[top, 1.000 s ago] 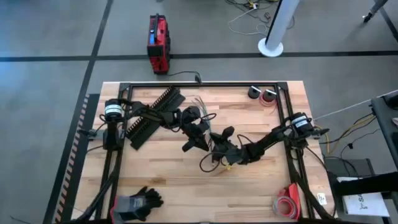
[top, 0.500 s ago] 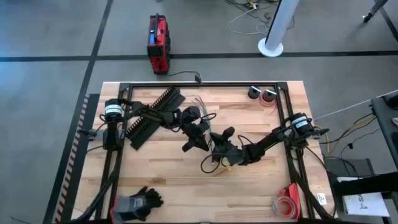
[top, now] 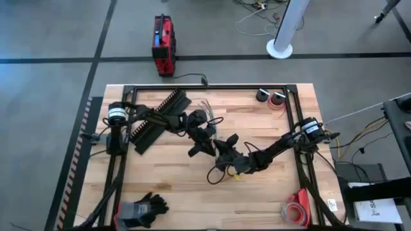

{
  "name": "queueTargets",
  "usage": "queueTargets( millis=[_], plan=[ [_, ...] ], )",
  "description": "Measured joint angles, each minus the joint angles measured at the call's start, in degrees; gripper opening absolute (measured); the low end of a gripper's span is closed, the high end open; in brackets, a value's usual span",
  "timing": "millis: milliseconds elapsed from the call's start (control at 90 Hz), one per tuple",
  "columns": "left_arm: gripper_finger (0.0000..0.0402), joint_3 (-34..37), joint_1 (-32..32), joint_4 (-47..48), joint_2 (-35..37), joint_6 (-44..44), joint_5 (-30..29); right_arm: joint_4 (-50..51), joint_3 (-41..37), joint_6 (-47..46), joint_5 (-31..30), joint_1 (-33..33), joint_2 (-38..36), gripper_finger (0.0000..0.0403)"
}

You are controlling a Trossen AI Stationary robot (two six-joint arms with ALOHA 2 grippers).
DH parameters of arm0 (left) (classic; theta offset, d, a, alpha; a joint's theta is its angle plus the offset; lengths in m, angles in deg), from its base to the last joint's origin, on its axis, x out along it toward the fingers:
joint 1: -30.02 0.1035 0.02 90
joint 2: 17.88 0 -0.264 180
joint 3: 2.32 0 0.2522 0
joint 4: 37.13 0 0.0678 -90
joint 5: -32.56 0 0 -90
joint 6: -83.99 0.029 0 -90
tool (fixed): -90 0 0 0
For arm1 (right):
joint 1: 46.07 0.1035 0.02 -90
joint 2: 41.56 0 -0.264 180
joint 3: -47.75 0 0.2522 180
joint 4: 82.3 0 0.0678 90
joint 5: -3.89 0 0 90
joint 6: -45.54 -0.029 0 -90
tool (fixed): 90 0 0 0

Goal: Ziptie cables
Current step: Wrap the cable wires together using a black zip tie

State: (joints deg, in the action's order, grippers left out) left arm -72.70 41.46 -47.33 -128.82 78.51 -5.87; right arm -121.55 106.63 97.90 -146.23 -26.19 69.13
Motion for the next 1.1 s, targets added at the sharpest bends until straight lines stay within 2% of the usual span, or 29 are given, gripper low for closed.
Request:
queueTargets(
  millis=[233, 389, 656, 856, 1100],
  plan=[
    [0.0000, 0.00, 0.00, 0.00, 0.00, -0.02, 0.08, 2.39, 0.09, 1.35, -0.13, 0.39, 0.00, 0.0000],
    [0.0000, 0.00, 0.02, -0.01, 0.00, -1.72, 3.29, 5.95, 0.09, 0.12, -2.02, 0.39, 0.00, 0.0000],
    [0.0000, 0.00, 0.02, 0.00, 0.00, -3.73, 3.45, 6.03, 0.84, -0.30, -2.03, 1.05, 0.00, 0.0000],
    [0.0000, 0.00, 0.02, -0.01, 0.00, -3.75, 3.48, 6.09, 1.44, 2.86, -2.14, 2.18, 0.00, 0.0000],
    [0.0000, 0.00, 0.00, -0.02, 0.00, -4.72, 3.49, 6.24, 1.44, 8.91, -6.58, 2.25, 0.00, 0.0000]
  ],
)
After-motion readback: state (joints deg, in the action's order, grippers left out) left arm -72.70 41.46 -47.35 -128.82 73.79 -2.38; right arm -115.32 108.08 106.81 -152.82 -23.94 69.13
